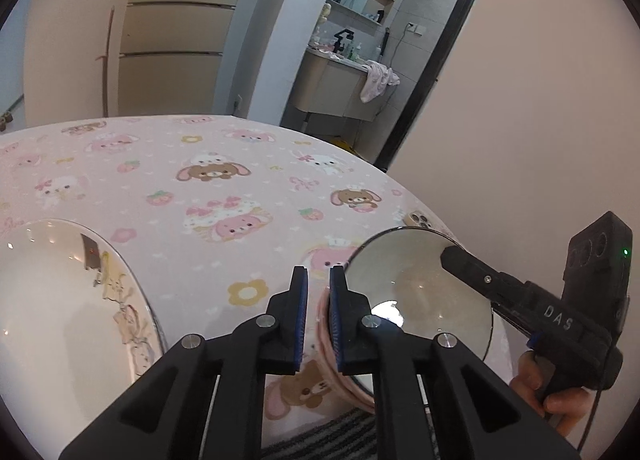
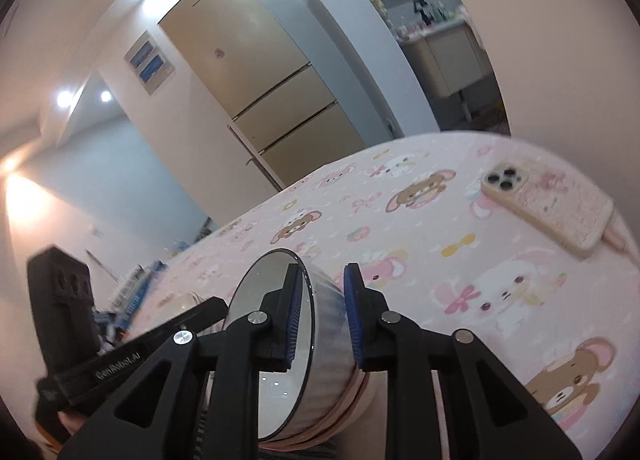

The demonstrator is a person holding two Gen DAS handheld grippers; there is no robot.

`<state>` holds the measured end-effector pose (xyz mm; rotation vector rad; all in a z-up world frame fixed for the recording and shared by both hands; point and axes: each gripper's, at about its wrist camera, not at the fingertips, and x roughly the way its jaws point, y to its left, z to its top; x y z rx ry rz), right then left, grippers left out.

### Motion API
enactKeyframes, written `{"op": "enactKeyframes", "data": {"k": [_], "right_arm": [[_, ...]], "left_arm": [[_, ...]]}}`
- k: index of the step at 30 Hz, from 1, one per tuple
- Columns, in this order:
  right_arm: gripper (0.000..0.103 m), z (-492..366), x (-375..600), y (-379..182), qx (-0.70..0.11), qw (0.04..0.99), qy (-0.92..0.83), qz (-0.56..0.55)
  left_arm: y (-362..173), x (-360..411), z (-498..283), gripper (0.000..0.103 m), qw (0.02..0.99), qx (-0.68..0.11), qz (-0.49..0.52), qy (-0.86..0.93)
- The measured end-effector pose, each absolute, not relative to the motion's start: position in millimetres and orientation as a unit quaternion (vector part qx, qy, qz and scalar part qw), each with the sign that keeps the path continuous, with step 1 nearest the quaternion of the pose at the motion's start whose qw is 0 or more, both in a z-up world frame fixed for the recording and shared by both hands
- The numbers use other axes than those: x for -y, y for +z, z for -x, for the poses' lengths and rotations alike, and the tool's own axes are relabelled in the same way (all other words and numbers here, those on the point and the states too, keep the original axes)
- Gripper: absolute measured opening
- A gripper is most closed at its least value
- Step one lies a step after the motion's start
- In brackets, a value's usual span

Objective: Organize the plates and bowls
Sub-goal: 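Lower the white bowl into the pink bowls and open both grippers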

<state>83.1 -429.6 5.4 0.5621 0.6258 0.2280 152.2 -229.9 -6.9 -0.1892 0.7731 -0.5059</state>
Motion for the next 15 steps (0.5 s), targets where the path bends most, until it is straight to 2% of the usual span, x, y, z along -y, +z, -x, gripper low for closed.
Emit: {"op": "enactKeyframes", "data": {"k": [6,9,15], "right_arm": [[0.021,-95.6,455.9,-17.0,-0.324,0.851,0.152,-0.384],[0.013,-101.5,464.9,-27.3,-0.333,0.822,0.166,-0.432],[0.013,-99.5,454.0,-22.3,-0.333,0.856,0.139,-0.37]], "left_arm": [[-5.3,230.4,-150.7,0.011,0.891,-0.368,0.087,-0.249],[-2.9,229.5,-150.0,0.011,0.89,-0.366,0.092,-0.256],[1.1,225.3,-148.9,0.011,0.893,-0.363,0.096,-0.249]]}}
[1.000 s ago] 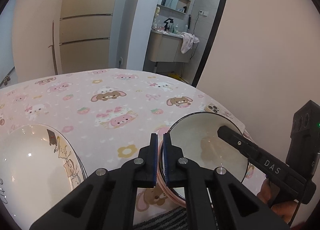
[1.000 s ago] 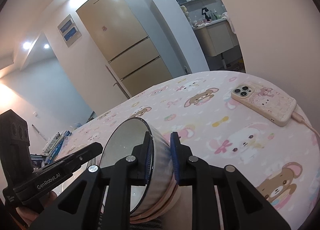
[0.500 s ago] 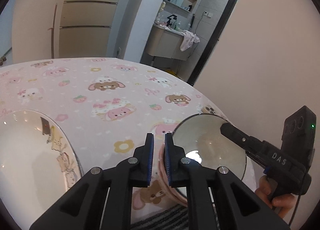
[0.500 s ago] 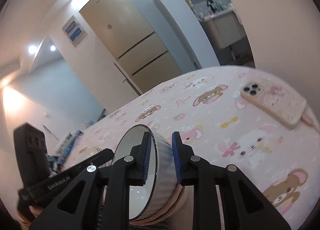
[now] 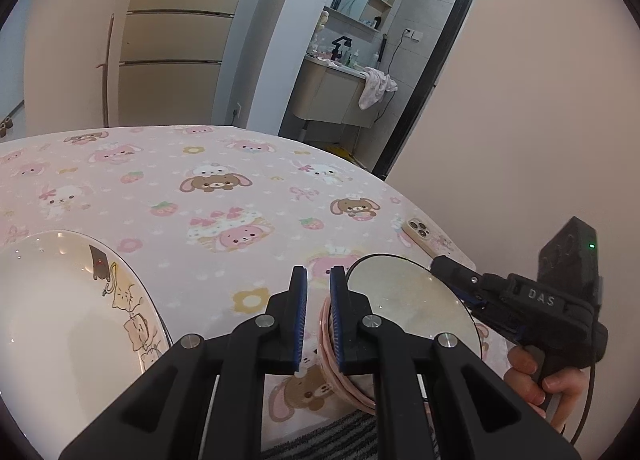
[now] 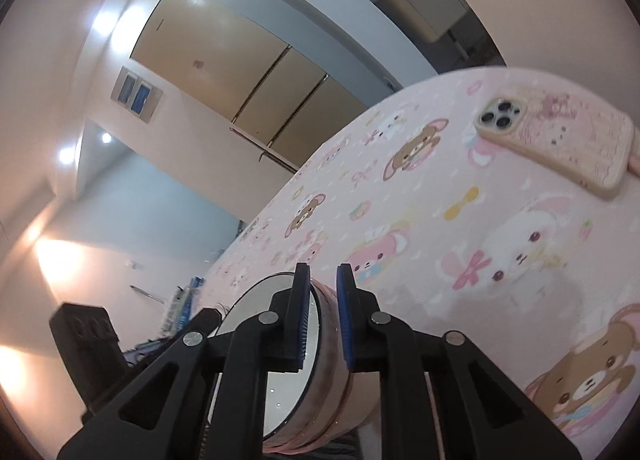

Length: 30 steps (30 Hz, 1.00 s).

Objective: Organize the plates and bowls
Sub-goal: 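Lower the white bowl into the pink bowls and open both grippers, then raise both grippers away from the bowl stack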

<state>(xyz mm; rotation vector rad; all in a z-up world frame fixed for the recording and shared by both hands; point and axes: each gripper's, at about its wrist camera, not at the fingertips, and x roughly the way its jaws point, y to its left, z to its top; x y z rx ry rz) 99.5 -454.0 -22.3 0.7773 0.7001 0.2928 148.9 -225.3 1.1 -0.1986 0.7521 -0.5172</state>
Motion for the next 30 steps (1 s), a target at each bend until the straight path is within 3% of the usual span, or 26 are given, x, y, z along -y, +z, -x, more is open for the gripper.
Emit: {"op": "enactKeyframes", "data": {"k": [7,10,12,13,14,16,17,20,22,26,27,28,30], "right_arm": [[0.013,-74.5,429.8,18.0,-0.288,0.928,0.098,-0.216],[0.013,-66.4,424.5,33.0,-0.277,0.935,0.102,-0.197],[0.013,-60.6,418.2,45.2,-0.265,0.943,0.097,-0.174],[0.013,-56.6,414.7,51.4,-0.258,0.948,0.092,-0.162],[0.013,-53.7,411.5,57.5,-0.251,0.952,0.089,-0.152],[0.015,-45.9,405.0,69.4,-0.236,0.958,0.089,-0.137],[0.016,-41.5,400.2,76.4,-0.227,0.961,0.092,-0.13],[0.036,-28.4,382.9,96.0,-0.198,0.97,0.099,-0.104],[0.06,-19.7,367.9,108.8,-0.177,0.975,0.11,-0.082],[0.086,-5.5,339.7,128.0,-0.145,0.979,0.131,-0.063],[0.098,-3.4,333.5,131.7,-0.14,0.979,0.133,-0.062],[0.103,-2.1,327.9,134.5,-0.137,0.98,0.13,-0.061],[0.103,0.5,317.2,140.0,-0.129,0.982,0.126,-0.056]], "left_arm": [[19.8,229.7,-134.1,0.011,0.906,-0.338,0.065,-0.248],[41.7,229.1,-116.6,0.011,0.932,-0.285,0.019,-0.224],[59.5,224.6,-101.9,0.017,0.946,-0.242,-0.004,-0.213],[67.4,221.3,-95.6,0.032,0.951,-0.226,-0.009,-0.211],[75.9,217.2,-88.6,0.061,0.955,-0.209,-0.011,-0.209],[94.5,204.1,-69.2,0.089,0.968,-0.158,-0.005,-0.193],[101.7,197.8,-60.2,0.089,0.974,-0.135,-0.002,-0.184],[119.1,182.3,-39.7,0.089,0.98,-0.103,-0.015,-0.167],[126.2,170.6,-27.3,0.089,0.984,-0.086,-0.017,-0.157],[134.3,144.4,-9.3,0.091,0.988,-0.07,-0.014,-0.136],[135.6,138.8,-7.0,0.091,0.989,-0.068,-0.011,-0.134],[136.7,133.4,-4.1,0.092,0.989,-0.066,-0.01,-0.13],[138.7,124.9,0.6,0.099,0.99,-0.064,-0.011,-0.121]]}}
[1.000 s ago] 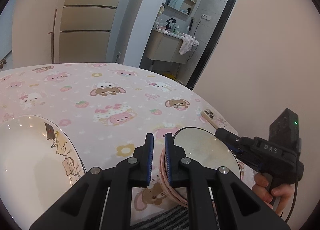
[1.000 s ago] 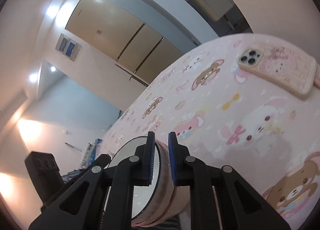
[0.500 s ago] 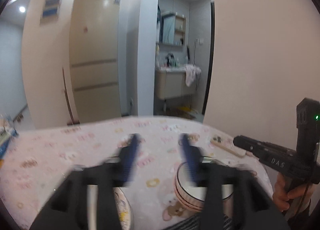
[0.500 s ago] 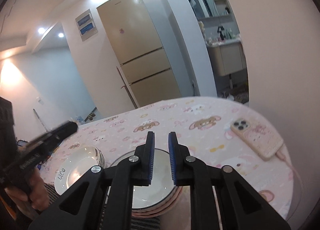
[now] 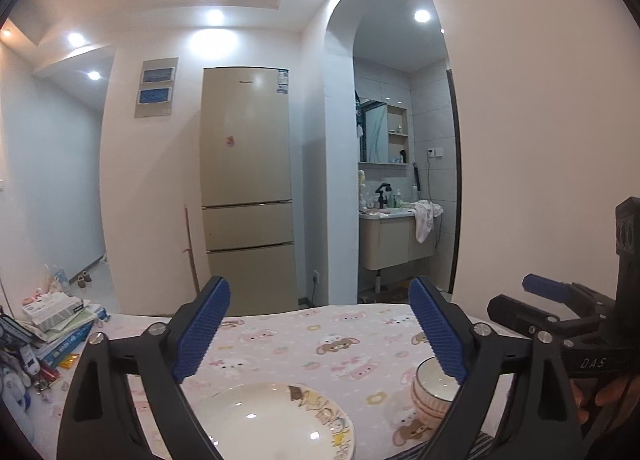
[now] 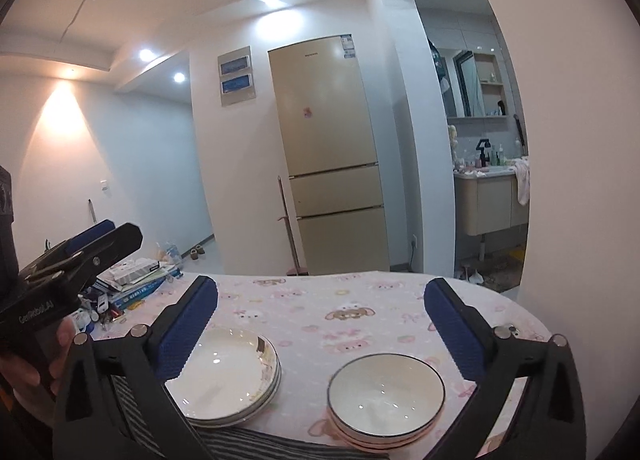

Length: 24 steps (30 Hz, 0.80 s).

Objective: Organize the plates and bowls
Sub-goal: 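Raise both grippers away from the bowl stack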

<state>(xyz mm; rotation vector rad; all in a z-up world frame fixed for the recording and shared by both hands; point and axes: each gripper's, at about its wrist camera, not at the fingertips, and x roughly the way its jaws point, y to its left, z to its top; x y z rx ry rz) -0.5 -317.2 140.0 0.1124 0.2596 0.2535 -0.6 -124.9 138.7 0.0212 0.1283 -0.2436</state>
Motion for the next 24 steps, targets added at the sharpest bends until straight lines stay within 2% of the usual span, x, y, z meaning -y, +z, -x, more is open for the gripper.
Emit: {"op": "enactKeyframes", "data": {"k": [1,14,19,24], "right_arm": [[0.103,1.9,311.8,142.6,-0.127,0.982,0.127,-0.05],[0.103,19.7,270.3,152.4,-0.109,0.982,0.148,-0.048],[0.103,24.9,254.2,138.0,-0.09,0.982,0.16,-0.046],[0.103,19.7,235.0,97.6,-0.105,0.981,0.159,-0.022]], "left_arm": [[140.5,118.6,6.9,0.103,0.991,-0.059,-0.009,-0.116],[141.9,65.4,56.6,0.103,0.996,-0.026,-0.004,-0.081],[111.8,50.4,60.4,0.103,0.998,-0.024,0.018,-0.048],[71.3,41.6,54.5,0.103,0.998,-0.048,0.014,-0.048]]}}
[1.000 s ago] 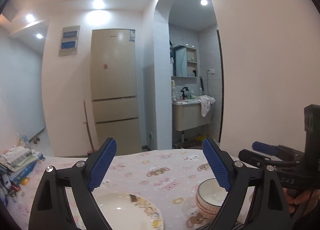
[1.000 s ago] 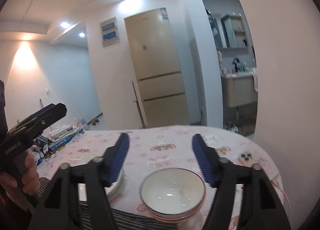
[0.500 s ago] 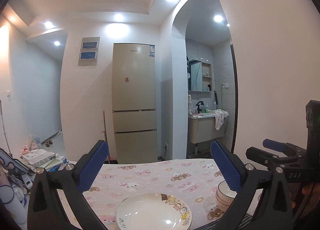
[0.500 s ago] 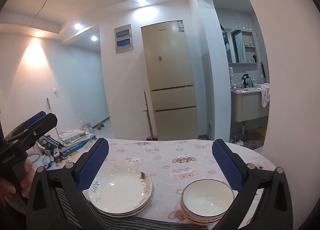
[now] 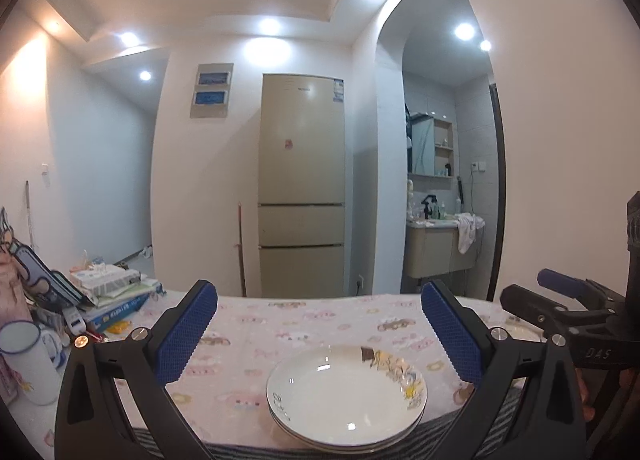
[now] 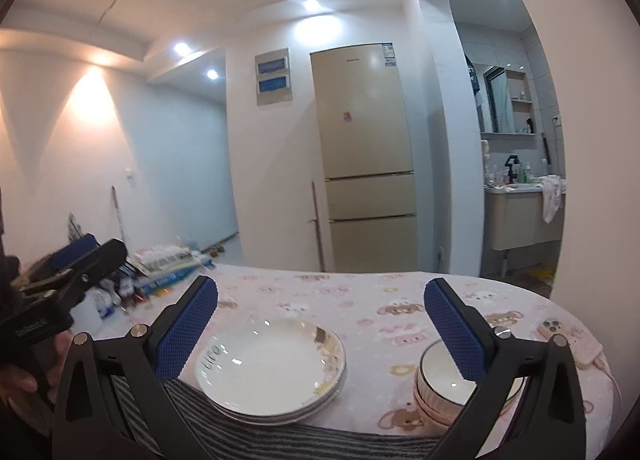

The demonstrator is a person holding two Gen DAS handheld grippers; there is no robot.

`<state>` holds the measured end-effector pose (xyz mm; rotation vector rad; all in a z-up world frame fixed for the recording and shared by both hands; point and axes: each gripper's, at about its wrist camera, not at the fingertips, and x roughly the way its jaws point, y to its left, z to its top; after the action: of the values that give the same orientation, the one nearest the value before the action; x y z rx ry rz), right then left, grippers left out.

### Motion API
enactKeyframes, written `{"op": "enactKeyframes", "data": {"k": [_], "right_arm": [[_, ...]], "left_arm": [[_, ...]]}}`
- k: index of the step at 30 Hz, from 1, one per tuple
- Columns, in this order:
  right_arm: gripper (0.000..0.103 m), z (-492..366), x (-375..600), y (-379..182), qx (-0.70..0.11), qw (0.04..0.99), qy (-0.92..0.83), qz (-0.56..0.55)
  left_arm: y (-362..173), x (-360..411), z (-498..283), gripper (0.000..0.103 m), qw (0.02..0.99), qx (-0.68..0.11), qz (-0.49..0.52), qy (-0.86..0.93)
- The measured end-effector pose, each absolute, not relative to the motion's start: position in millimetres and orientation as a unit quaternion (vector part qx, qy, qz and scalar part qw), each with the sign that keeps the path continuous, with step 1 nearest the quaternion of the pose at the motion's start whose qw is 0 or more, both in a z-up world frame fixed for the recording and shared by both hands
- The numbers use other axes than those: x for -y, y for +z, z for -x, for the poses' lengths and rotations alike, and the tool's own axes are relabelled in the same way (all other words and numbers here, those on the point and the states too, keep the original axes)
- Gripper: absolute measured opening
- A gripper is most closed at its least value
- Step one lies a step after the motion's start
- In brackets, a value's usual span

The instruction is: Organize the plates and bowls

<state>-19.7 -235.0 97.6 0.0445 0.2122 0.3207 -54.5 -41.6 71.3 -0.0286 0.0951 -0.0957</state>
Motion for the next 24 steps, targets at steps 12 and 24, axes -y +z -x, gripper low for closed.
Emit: {"op": "enactKeyframes", "data": {"k": [12,24], "right_arm": [[0.103,14.9,234.5,48.9,-0.123,0.986,0.111,0.009],[0.103,10.8,236.2,43.7,-0.147,0.984,0.105,0.007]], "left_arm": [[17.9,21.2,24.1,0.103,0.996,-0.078,0.042,-0.016],[11.2,35.4,18.6,0.103,0.995,-0.1,0.012,-0.006]]}}
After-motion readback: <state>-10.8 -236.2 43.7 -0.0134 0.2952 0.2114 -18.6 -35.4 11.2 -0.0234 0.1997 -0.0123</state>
